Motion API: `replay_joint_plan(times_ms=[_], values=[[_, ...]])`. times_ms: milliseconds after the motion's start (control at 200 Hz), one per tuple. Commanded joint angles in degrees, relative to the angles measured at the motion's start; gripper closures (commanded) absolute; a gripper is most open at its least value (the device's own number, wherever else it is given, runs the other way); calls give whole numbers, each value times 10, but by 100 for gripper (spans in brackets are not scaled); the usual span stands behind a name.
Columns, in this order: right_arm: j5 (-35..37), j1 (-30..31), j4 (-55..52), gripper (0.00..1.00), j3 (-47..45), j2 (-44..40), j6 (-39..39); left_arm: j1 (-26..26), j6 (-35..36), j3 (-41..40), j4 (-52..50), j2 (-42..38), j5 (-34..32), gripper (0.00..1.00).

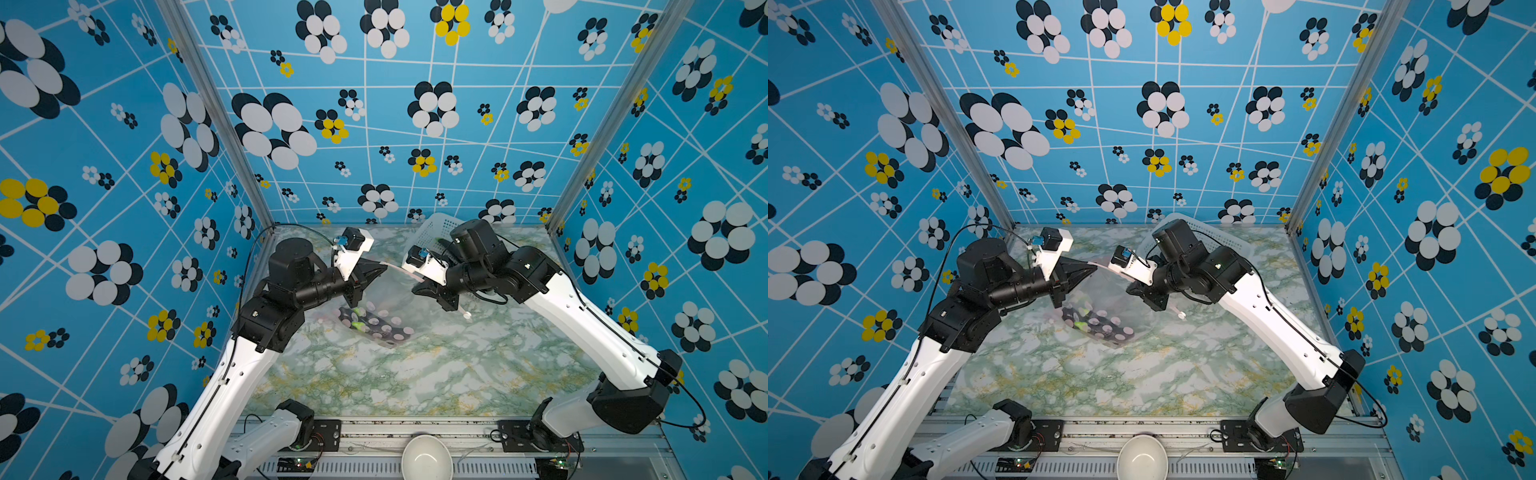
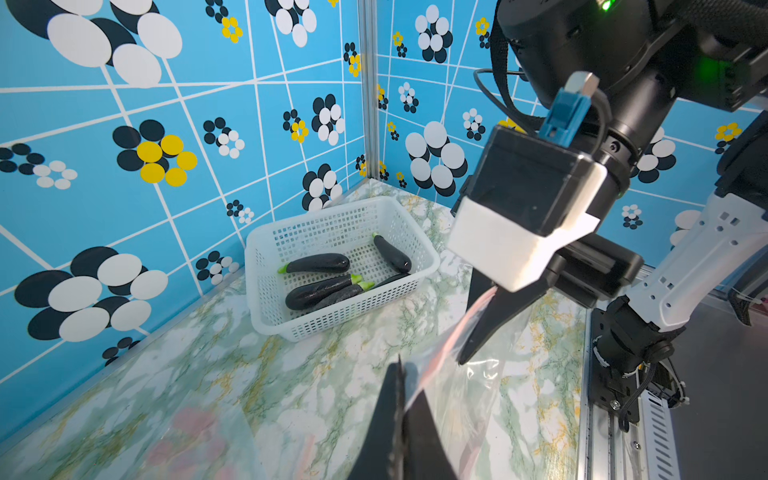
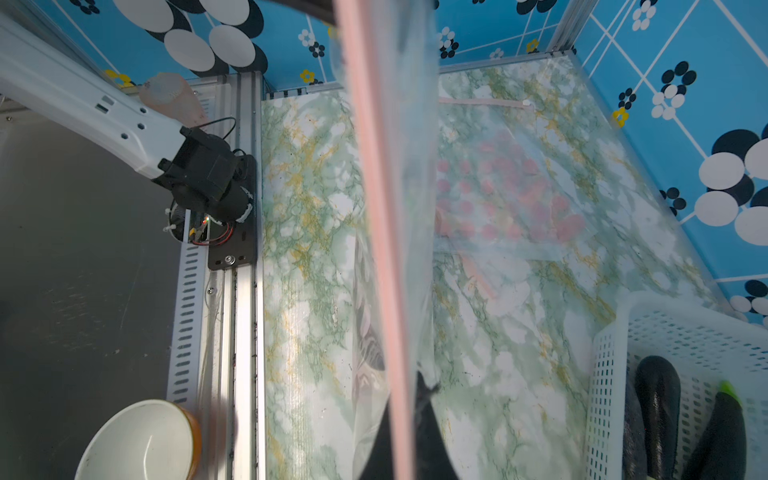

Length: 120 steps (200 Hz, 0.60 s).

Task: Place the eggplant in a zip-top bag and seal the zipper
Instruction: Place the zipper food storage bag at the center of the board.

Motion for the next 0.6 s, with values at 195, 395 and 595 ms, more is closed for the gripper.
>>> replay_joint_plan(times_ms=[195,395,595], values=[[75,-106,-88,100,12,-28,-111,-1,-53,-35,18,-1,-113,42],[212,-109,-63,100,-5,-25,-162,0,-59,-51,21,0,-130,43],[288,-25,-38,100,-157,-66,-172,-1,-59,-74,24,-2,-143,42]])
